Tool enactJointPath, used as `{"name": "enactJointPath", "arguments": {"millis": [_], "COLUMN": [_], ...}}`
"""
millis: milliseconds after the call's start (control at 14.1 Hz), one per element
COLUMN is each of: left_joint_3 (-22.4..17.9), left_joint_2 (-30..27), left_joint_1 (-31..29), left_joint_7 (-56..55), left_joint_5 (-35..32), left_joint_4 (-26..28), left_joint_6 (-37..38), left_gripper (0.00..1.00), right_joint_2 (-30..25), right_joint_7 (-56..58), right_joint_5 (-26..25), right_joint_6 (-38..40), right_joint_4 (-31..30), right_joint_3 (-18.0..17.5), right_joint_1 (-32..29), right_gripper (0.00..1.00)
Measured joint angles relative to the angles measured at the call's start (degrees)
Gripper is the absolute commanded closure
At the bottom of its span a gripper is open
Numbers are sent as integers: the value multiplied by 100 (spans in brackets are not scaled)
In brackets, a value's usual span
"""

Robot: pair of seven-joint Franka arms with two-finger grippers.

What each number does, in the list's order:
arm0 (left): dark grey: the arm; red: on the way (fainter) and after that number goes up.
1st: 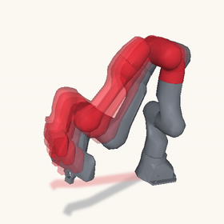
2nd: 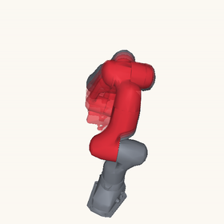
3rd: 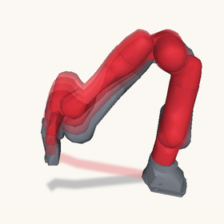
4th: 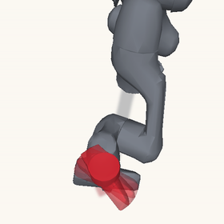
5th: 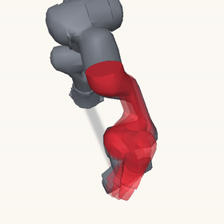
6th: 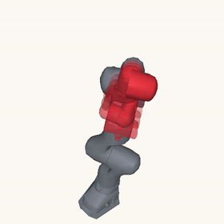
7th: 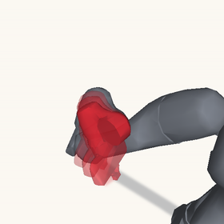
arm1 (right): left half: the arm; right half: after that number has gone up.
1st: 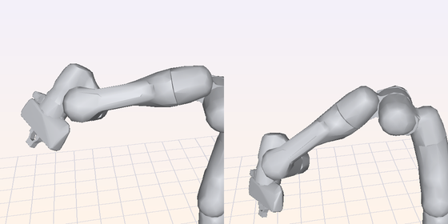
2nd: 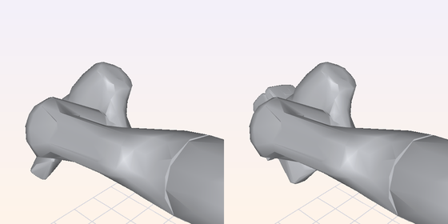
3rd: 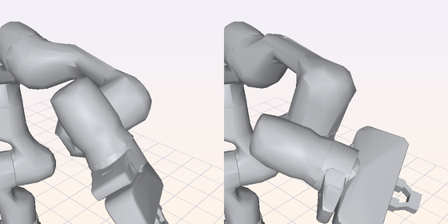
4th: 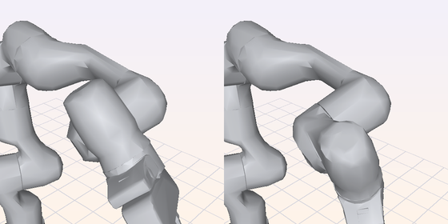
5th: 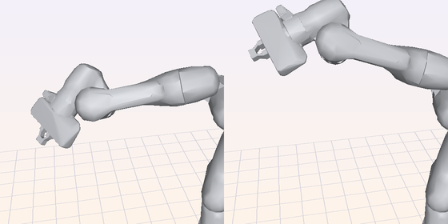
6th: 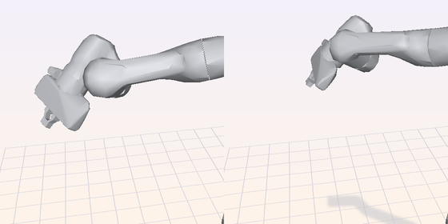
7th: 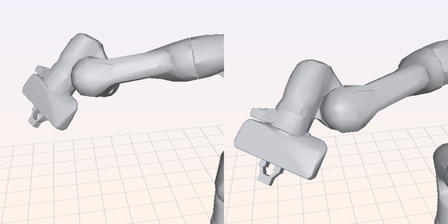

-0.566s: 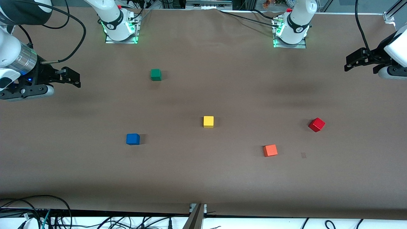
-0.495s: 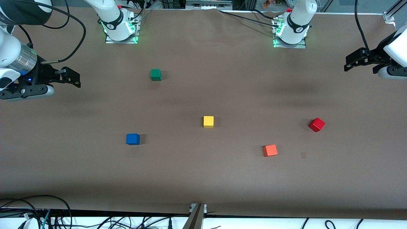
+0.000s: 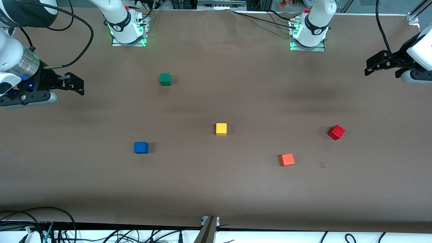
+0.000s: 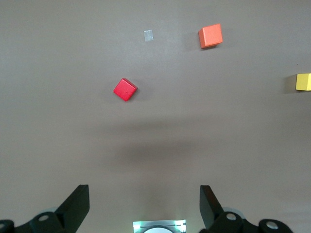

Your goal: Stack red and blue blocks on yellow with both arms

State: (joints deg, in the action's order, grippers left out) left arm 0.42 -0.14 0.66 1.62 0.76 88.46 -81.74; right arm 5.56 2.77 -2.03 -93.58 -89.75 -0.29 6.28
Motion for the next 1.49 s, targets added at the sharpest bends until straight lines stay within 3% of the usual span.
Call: {"name": "enactJointPath", "arguments": {"millis": [283,495,708,991,1274,1486], "left_joint_3": [-60,-103,-108,-165,-742,-804], "left_joint_2": [21,89,197,200,191,124], "left_joint_1": [-16,-23,-53,-55,-79,-83], "left_joint_7": [-5,-5,-3,237,1182,1254], "left_joint_5": [160,117,29,-136,-176,-176], "left_joint_4": [2,30,226,1032,1897,2693], "left_joint_6": [94,587,426,-734,-1995,-3118], "left_gripper": [0,0,0,0,0,0], "right_joint_2": [11,31,45,54,58,71], "right_joint_7": [-1,1,1,1,1,1], "right_joint_5": [0,0,0,0,0,0], "right_joint_6": [0,0,0,-2,-3,-3], "right_joint_4": [-3,-7,-7,-7,-7,-10], "right_joint_3": [2,2,2,2,2,8], "right_joint_1": [0,0,0,0,0,-1], "right_gripper": [0,0,0,0,0,0]}}
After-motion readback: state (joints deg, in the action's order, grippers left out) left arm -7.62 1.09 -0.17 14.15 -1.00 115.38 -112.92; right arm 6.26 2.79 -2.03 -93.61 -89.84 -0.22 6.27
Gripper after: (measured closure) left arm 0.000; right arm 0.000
